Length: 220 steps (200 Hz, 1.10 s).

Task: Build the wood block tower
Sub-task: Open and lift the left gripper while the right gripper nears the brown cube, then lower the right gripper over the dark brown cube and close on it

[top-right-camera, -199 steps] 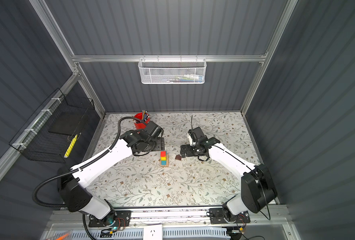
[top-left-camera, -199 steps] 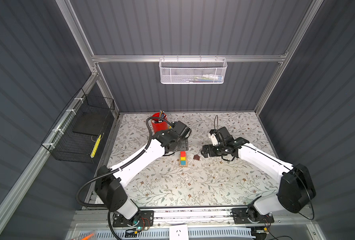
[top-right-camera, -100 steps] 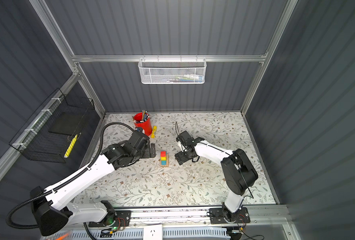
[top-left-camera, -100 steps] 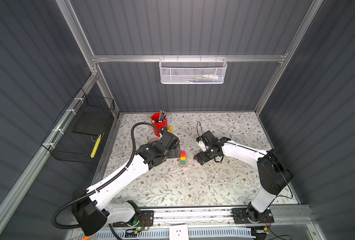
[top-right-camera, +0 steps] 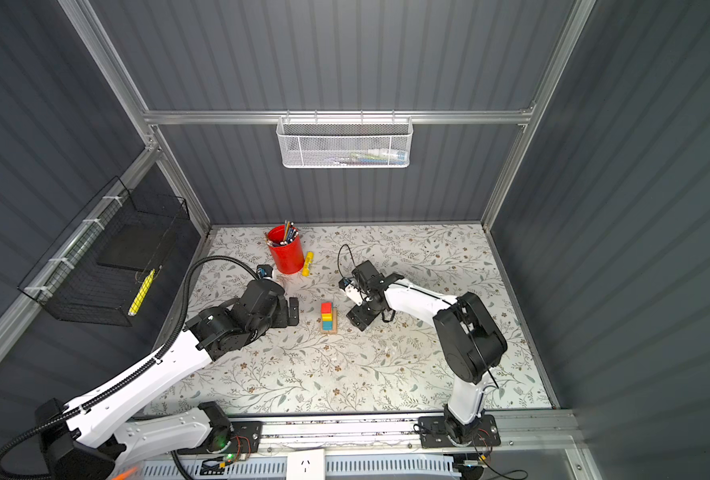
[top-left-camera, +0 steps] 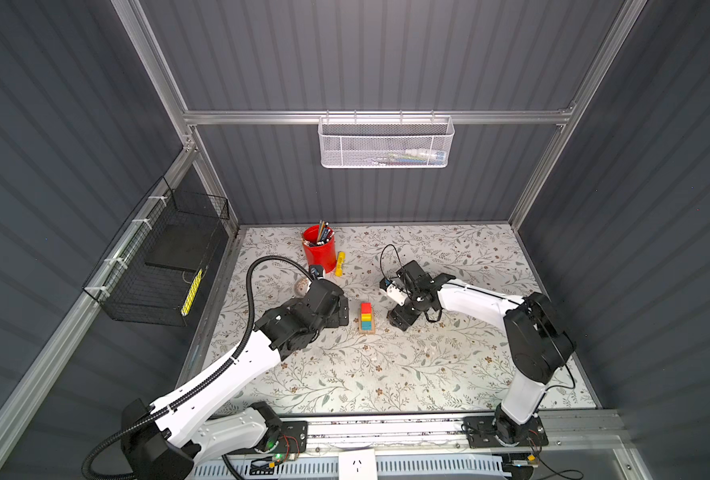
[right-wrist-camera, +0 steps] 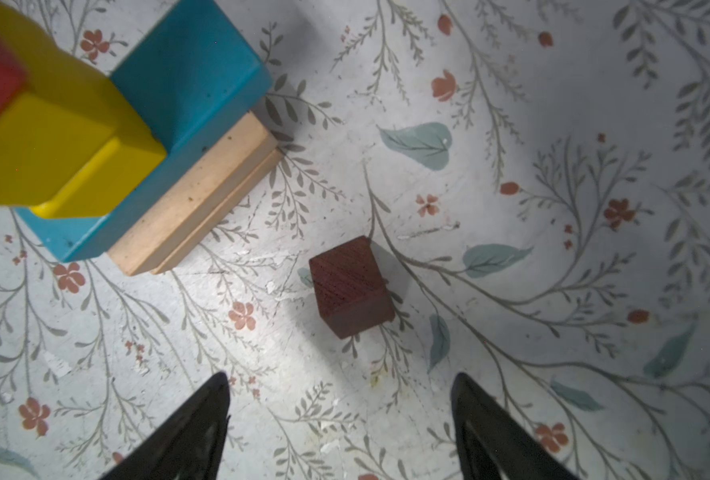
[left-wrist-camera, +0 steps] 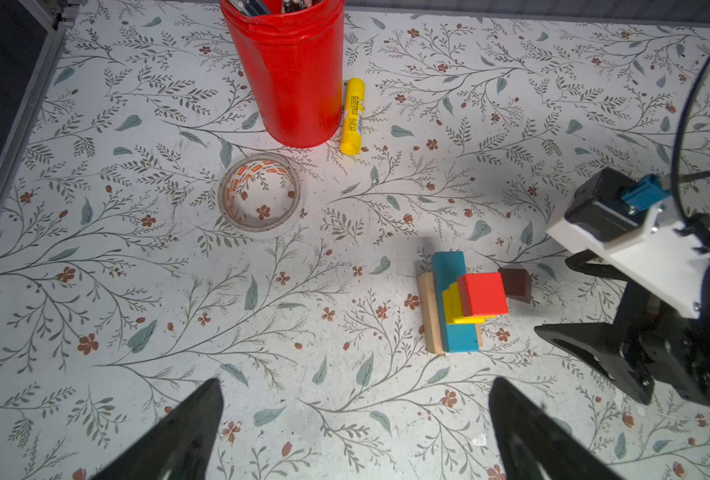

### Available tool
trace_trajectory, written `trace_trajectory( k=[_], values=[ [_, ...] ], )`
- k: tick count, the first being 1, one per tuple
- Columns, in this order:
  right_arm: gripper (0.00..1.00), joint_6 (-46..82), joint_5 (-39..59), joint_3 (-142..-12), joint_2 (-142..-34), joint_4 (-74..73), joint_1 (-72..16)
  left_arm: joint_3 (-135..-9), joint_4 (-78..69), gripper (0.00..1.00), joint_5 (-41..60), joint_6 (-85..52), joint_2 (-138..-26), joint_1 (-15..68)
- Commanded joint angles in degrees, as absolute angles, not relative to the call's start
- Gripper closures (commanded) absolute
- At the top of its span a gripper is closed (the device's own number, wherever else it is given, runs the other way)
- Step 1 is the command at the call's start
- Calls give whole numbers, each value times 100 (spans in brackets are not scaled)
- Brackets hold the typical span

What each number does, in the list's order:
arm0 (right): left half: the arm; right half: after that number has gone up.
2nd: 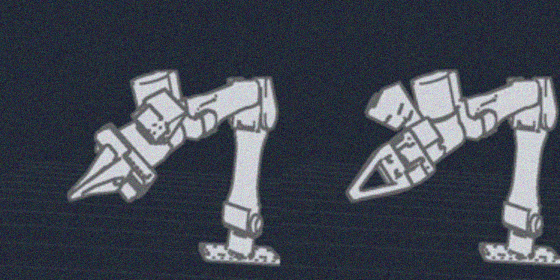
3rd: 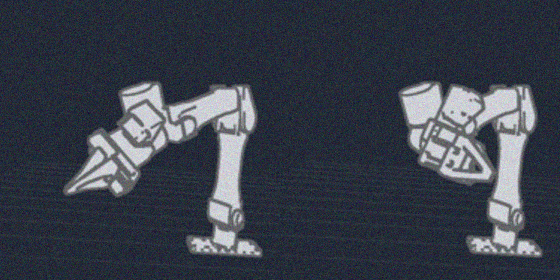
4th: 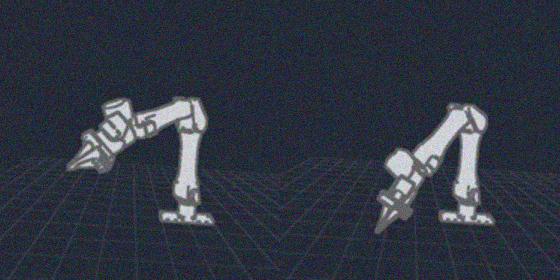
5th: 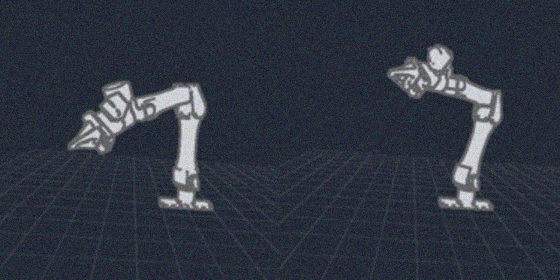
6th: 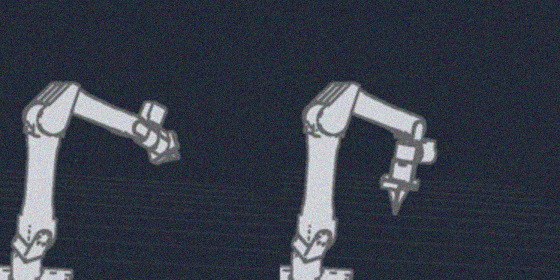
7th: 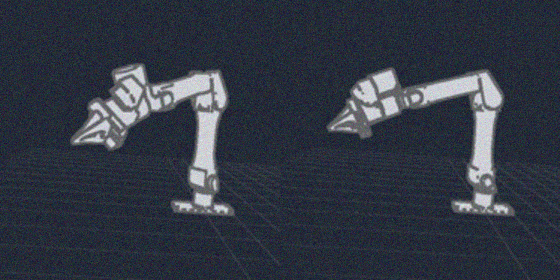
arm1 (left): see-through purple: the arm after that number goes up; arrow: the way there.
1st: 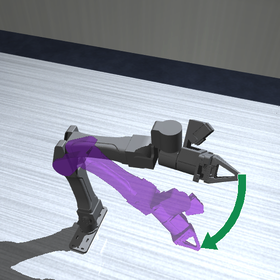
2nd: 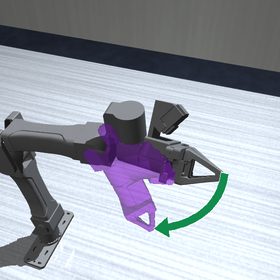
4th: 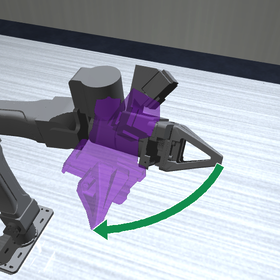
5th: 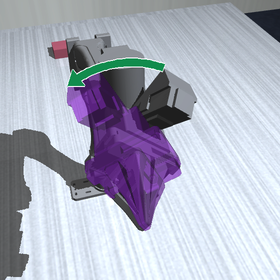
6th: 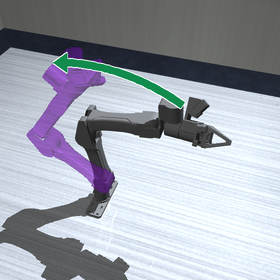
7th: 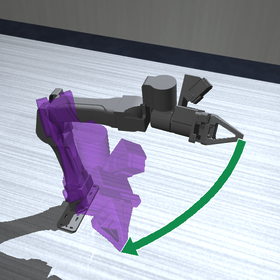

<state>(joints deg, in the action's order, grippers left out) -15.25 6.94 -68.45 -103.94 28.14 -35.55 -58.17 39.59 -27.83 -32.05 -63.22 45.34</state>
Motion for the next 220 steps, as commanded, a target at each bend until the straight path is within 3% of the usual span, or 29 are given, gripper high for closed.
trace_trajectory(
  k=[1,68,162,220],
  values=[
    [22,-1982,997,-7027,-10617,2855,-3498,-5697,3964,1,-3037,-3136,-6168,4544],
    [37,-2422,881,-7421,-11040,3137,-3364,-5558,4018,1,-3156,-3164,-5968,4544],
    [50,-2817,1080,-7825,-11358,3469,-3337,-5633,4096,0,-3184,-3183,-6022,4533],
    [51,-2863,1117,-7978,-11512,3523,-3348,-5667,4114,1,-3234,-3204,-6033,4532]
  ],
)
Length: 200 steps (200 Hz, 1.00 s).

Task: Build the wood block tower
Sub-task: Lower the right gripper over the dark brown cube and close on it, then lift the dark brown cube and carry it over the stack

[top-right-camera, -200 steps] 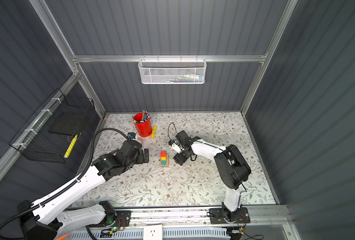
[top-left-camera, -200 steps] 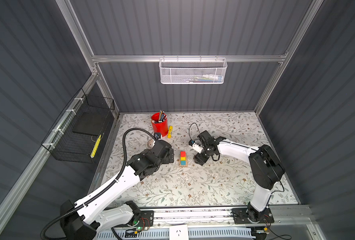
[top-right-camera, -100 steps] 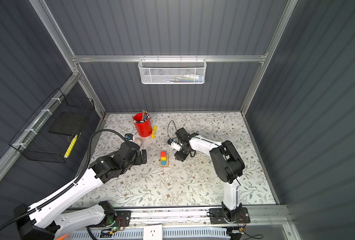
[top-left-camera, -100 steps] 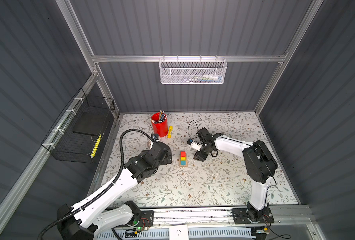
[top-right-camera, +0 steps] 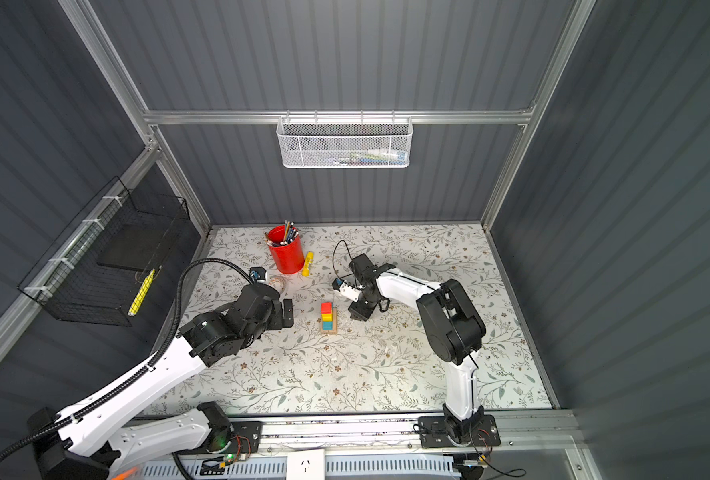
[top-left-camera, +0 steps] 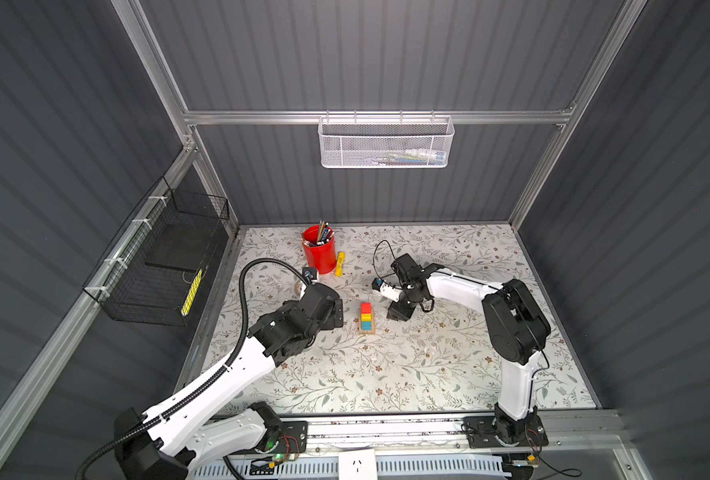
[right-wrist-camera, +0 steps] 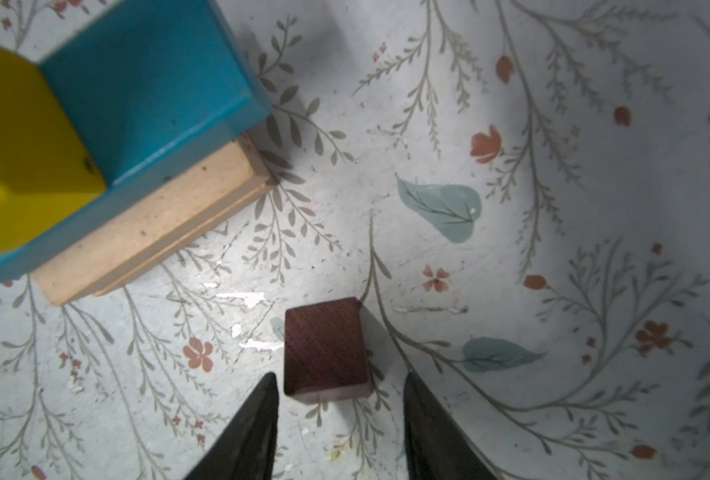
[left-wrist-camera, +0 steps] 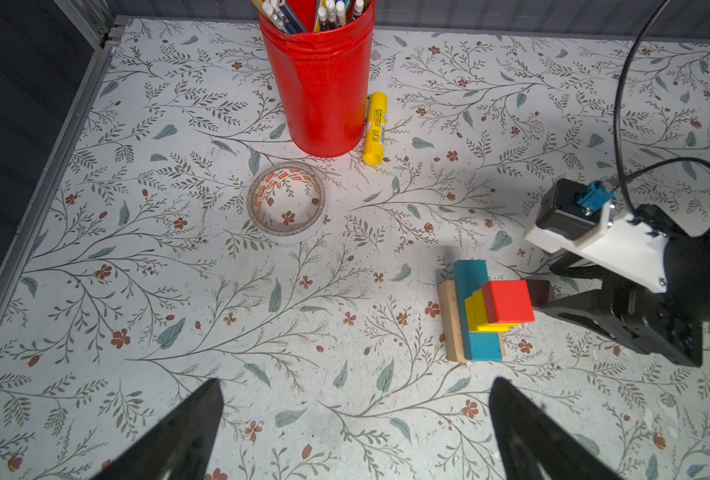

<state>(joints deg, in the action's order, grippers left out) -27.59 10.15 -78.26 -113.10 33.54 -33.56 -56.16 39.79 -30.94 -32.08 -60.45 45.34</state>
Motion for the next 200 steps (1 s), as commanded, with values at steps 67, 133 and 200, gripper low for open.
trace_trajectory(
  k=[67,133,200],
  values=[
    [58,-2883,1127,-8146,-11670,3645,-3353,-5670,4140,0,-3243,-3209,-6057,4535],
    [61,-2940,1120,-8210,-11724,3689,-3355,-5684,4148,0,-3262,-3199,-6056,4535],
    [72,-2961,1193,-8249,-11660,3772,-3352,-5697,4122,0,-3236,-3198,-6111,4535]
  ],
)
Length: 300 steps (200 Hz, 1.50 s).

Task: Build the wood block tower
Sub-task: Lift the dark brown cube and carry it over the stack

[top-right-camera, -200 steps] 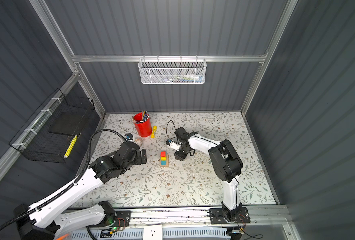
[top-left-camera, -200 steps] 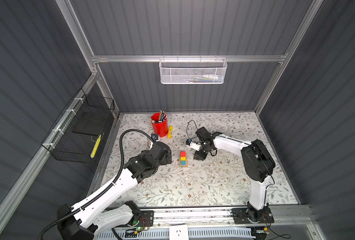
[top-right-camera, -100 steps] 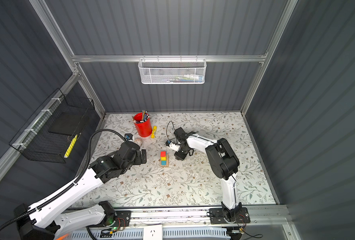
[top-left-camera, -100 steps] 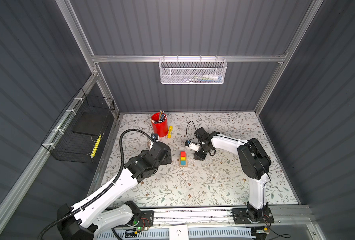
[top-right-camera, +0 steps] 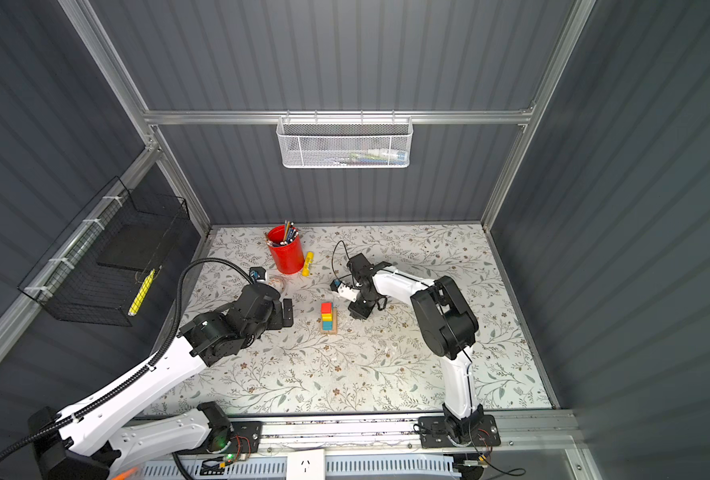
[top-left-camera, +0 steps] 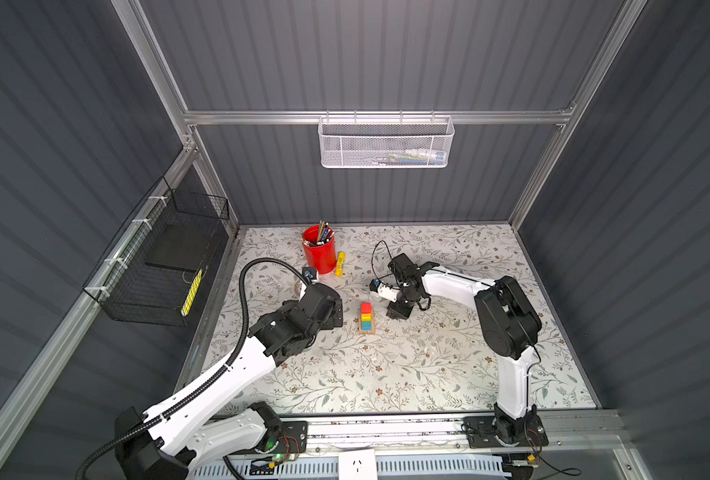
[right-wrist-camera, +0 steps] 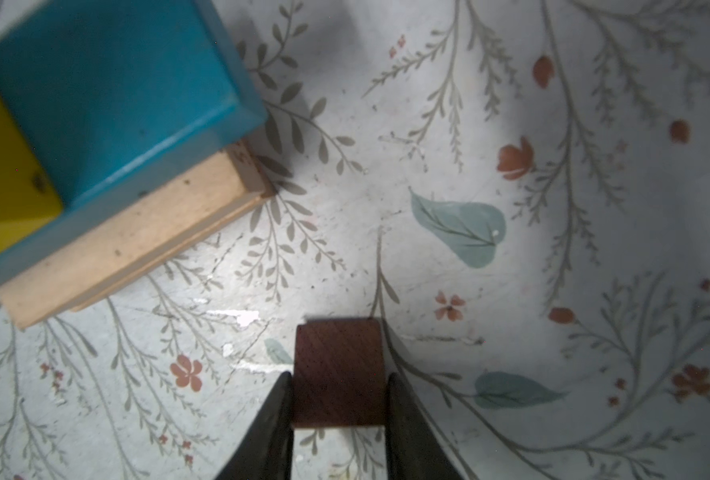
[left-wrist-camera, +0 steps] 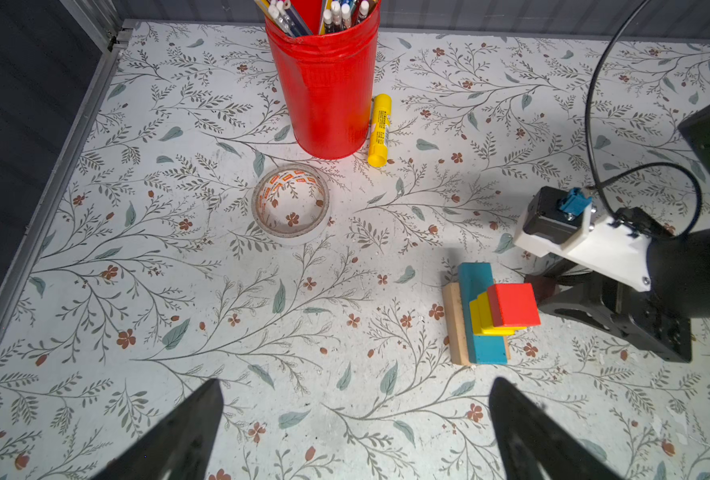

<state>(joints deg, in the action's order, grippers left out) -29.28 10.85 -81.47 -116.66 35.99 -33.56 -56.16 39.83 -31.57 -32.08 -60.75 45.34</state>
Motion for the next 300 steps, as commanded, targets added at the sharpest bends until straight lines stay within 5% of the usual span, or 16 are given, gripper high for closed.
trace_trajectory(
  k=[1,132,300],
  values=[
    [72,-2961,1194,-8247,-11648,3767,-3355,-5696,4118,0,-3235,-3198,-6114,4535],
    [74,-3492,1517,-8093,-10112,4233,-3478,-5562,4263,0,-3043,-3276,-5930,4531],
    [75,-4605,1758,-10047,-11284,5347,-4219,-5334,4638,0,-3109,-3388,-5568,4535]
  ],
)
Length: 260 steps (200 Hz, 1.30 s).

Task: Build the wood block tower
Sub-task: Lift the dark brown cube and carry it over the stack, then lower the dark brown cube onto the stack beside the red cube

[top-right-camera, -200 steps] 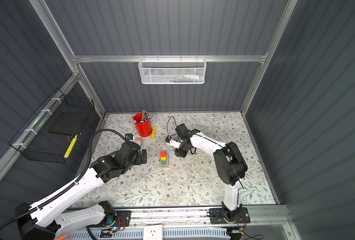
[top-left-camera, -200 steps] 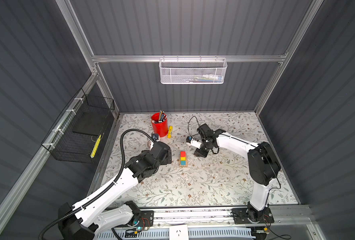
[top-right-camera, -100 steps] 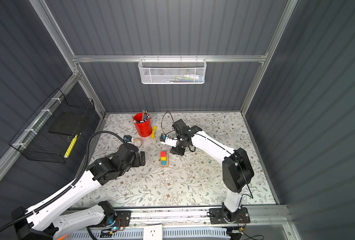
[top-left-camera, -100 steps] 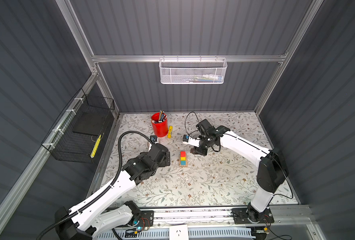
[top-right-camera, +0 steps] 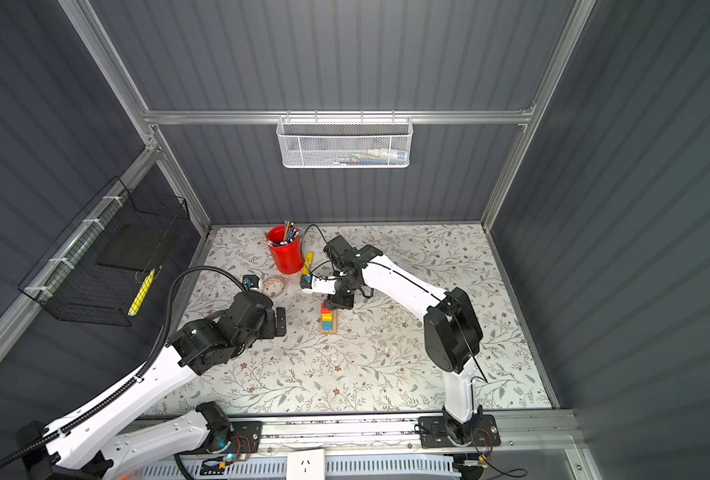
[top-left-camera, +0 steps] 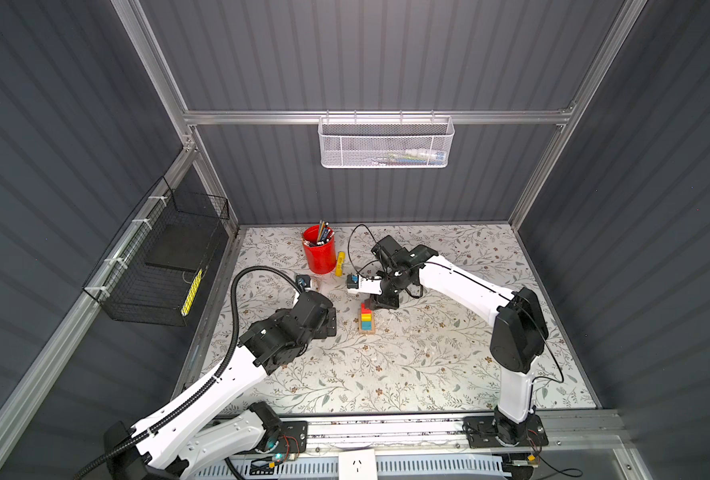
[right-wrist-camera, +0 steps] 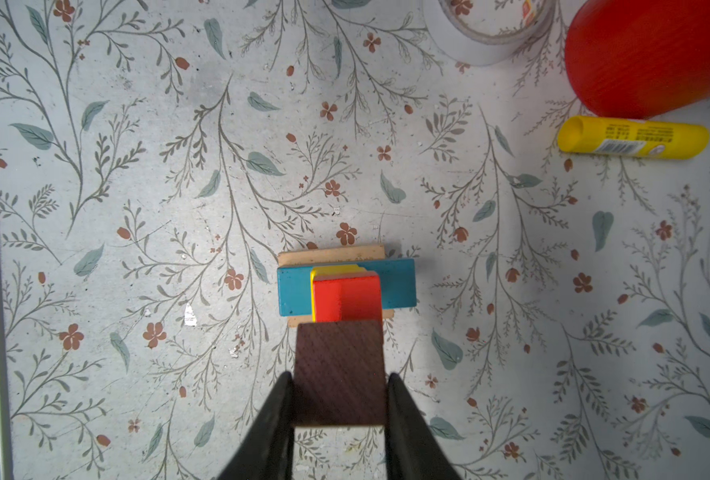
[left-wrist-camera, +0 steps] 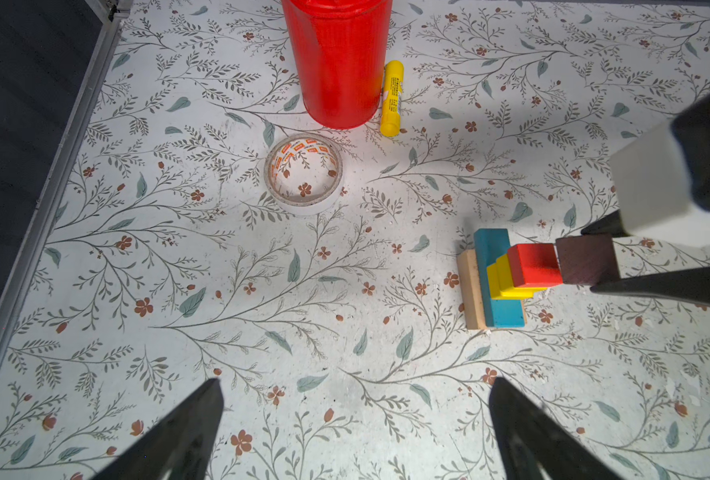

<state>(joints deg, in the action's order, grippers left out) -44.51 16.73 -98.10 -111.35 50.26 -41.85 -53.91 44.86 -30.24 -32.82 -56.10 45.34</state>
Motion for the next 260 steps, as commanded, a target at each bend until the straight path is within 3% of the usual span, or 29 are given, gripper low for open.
trace_trajectory(
  k=[1,260],
  values=[
    [75,-4601,1758,-10051,-11289,5350,-4219,-5330,4639,0,-3115,-3390,-5568,4535],
    [73,-4429,1301,-10836,-12015,5737,-4430,-5282,4685,0,-3252,-3567,-5579,4535]
  ],
)
